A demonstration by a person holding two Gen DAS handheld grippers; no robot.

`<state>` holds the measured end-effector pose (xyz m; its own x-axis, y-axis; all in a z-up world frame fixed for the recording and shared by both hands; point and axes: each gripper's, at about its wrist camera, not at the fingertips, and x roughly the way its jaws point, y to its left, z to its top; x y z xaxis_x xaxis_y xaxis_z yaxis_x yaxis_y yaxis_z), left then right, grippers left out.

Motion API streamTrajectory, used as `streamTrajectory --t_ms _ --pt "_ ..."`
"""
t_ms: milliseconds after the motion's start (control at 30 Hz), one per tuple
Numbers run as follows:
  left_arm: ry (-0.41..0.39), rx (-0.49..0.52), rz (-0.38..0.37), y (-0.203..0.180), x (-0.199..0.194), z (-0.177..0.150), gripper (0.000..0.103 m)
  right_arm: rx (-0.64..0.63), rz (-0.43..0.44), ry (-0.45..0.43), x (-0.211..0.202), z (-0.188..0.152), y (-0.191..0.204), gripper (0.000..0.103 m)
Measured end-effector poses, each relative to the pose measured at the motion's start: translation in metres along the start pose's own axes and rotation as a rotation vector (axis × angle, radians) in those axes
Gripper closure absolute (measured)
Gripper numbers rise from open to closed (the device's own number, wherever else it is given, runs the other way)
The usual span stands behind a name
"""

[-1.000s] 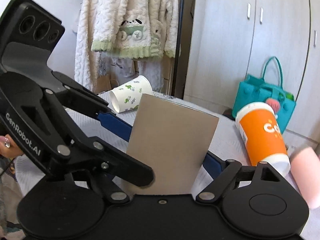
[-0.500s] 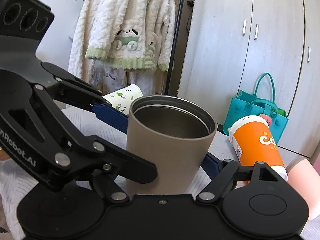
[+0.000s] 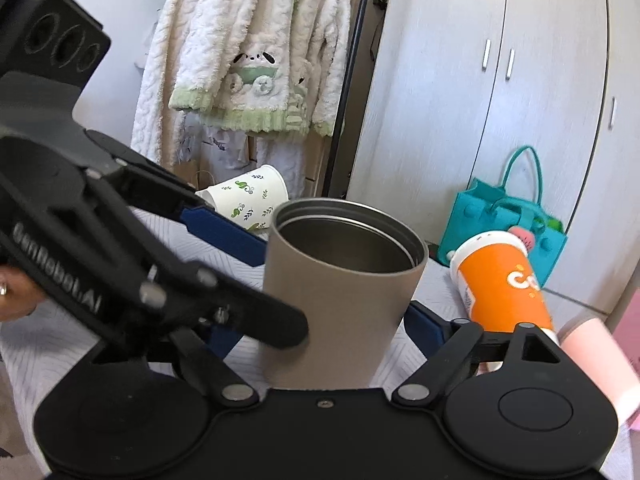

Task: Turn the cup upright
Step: 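Open the left gripper and pull it back from the tumbler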

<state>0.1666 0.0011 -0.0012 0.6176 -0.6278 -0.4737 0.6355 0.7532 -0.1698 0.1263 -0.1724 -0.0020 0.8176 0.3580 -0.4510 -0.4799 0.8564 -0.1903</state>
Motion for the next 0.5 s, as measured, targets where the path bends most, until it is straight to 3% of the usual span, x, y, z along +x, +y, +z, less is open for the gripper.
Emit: streamTrajectory --t_ms 367,433,500 --pt "-0.102 -0.149 0.082 -0.017 -0.054 -0.006 0.021 0.034 -0.033 -0.022 -0.043 -0.005 0.004 0.013" --pt "-0.093 -0.142 0.124 -0.026 -0.063 -0.005 0.021 0.061 -0.027 -0.039 -0.054 -0.005 0.004 0.006" --pt "-0.06 -0.151 0.164 -0.034 -0.07 -0.006 0.021 0.081 -0.03 -0.054 -0.063 -0.006 0.005 0.006"
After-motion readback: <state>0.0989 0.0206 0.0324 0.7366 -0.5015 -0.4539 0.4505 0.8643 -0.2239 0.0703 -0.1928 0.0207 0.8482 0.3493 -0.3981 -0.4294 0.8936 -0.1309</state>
